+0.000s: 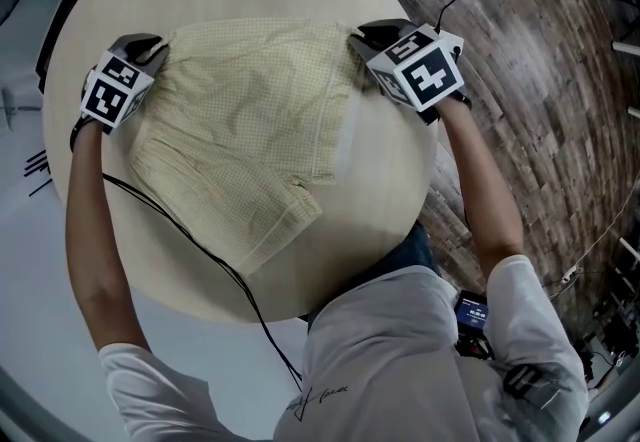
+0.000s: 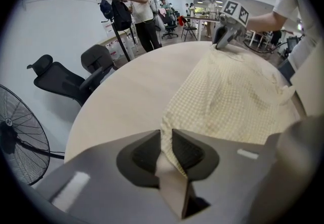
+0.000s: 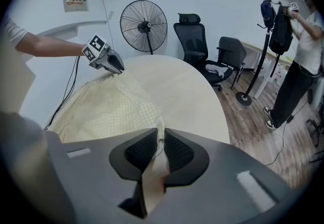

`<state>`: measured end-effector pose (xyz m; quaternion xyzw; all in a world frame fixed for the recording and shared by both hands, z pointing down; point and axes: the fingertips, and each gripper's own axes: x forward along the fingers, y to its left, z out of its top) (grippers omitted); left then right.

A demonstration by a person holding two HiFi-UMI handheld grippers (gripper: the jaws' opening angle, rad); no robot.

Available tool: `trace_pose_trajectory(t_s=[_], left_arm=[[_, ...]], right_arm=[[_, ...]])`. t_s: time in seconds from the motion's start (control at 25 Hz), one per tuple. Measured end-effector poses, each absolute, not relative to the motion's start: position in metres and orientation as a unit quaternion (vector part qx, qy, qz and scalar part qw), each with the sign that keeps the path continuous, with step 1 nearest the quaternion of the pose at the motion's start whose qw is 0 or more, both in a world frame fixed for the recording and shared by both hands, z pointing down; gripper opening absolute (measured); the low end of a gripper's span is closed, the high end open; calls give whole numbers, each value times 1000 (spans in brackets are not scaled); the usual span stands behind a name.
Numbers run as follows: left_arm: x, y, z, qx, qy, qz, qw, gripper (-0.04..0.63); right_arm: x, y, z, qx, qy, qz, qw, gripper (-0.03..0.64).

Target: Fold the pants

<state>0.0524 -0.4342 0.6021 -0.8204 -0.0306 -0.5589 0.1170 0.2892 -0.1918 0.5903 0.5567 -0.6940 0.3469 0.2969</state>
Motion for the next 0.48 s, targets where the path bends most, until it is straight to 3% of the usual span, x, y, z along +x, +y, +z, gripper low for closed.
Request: trace_pose_trajectory(t_s=[0.48], left_arm=[[51, -428, 585, -815, -13, -562, 140, 95]], right_arm=[[289, -182, 564, 568, -697, 340, 276, 18]])
